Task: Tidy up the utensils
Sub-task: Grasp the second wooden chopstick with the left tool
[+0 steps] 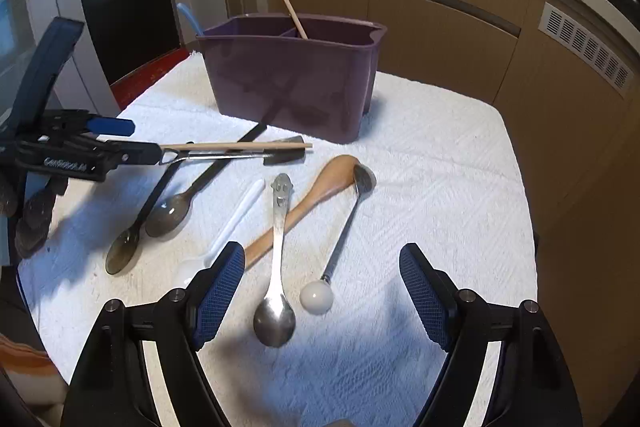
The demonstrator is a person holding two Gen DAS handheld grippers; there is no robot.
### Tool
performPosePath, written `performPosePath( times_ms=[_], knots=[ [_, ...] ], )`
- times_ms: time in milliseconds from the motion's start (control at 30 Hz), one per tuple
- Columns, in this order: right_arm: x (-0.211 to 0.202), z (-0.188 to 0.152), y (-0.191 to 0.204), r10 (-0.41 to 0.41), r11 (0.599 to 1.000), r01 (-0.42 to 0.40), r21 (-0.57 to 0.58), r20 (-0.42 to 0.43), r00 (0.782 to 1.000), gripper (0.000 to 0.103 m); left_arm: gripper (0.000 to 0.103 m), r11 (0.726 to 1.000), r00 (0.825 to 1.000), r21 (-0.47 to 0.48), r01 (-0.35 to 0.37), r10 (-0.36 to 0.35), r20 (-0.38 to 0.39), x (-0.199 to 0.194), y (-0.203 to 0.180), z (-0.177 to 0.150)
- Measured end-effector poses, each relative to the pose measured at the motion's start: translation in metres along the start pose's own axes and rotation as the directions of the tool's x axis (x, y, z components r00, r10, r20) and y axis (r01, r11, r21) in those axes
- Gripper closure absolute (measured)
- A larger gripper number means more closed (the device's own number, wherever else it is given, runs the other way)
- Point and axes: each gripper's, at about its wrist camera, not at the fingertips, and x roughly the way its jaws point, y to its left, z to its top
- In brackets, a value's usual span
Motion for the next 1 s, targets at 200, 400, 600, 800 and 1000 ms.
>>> performPosePath(
  times_ms=[200,400,600,800,1000],
  knots=[
    [0.004,-0.003,-0.008,0.001,1.000,-0.001,0.031,-0.011,1.000,0.023,0.042,0.986,0.997,0.159,0.050,-0.040,-0.070,0.017,-0.024,0.028],
    [0.007,-0.009,-0.013,0.001,0.999,0.000,0.047,-0.020,1.000,0.023,0.046,0.983,0.989,0.175,0.056,-0.032,-0.141,0.039,-0.028,0.043],
    [0.012,-0.013,-0.024,-0.001,0.997,0.004,0.076,-0.040,0.999,0.023,0.047,0.988,0.978,0.124,0.097,-0.072,-0.197,0.044,-0.030,0.028],
    [0.016,-0.012,-0.022,0.010,0.997,-0.007,0.073,-0.046,0.999,0.023,0.049,0.982,0.966,0.084,0.167,-0.146,-0.213,0.026,-0.038,0.001],
    [0.019,-0.012,-0.013,0.019,0.998,-0.017,0.053,-0.049,0.999,0.023,0.057,0.981,0.970,0.055,0.188,-0.176,-0.166,0.004,-0.033,-0.015]
  ],
)
